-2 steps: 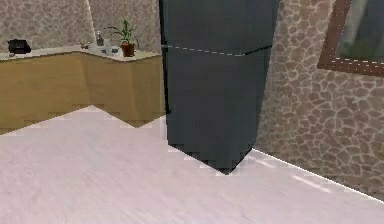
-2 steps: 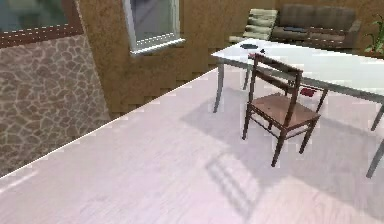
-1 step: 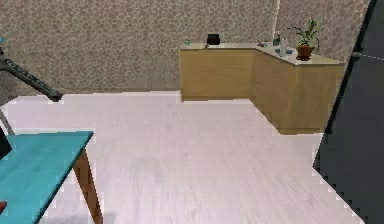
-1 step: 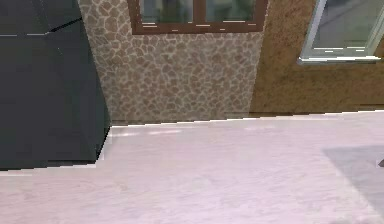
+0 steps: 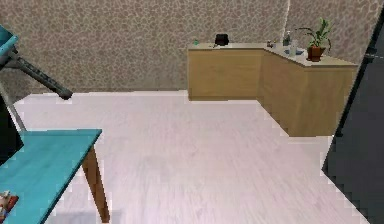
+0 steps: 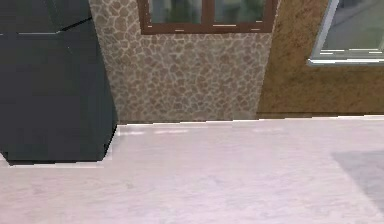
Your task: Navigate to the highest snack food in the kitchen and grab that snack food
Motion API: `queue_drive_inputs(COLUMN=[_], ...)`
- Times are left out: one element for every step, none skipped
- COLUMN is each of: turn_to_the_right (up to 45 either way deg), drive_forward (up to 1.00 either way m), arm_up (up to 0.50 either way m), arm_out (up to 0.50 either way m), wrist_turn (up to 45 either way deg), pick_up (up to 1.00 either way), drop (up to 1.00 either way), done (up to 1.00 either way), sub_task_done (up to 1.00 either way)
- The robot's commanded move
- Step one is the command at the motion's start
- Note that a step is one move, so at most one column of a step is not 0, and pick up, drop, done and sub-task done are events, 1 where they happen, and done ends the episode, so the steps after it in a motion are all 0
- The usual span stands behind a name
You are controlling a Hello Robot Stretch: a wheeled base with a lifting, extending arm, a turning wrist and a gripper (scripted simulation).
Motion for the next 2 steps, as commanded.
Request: queue_drive_inputs(turn_to_the_right=[-3.0, 0.0], drive_forward=[0.0, 1.0], arm_up=[0.0, 0.0], arm_out=[0.0, 0.0], wrist_turn=[0.0, 0.0], pick_up=[0.0, 0.0], drop=[0.0, 0.0], done=[0.0, 0.0], sub_task_done=[0.0, 0.0])
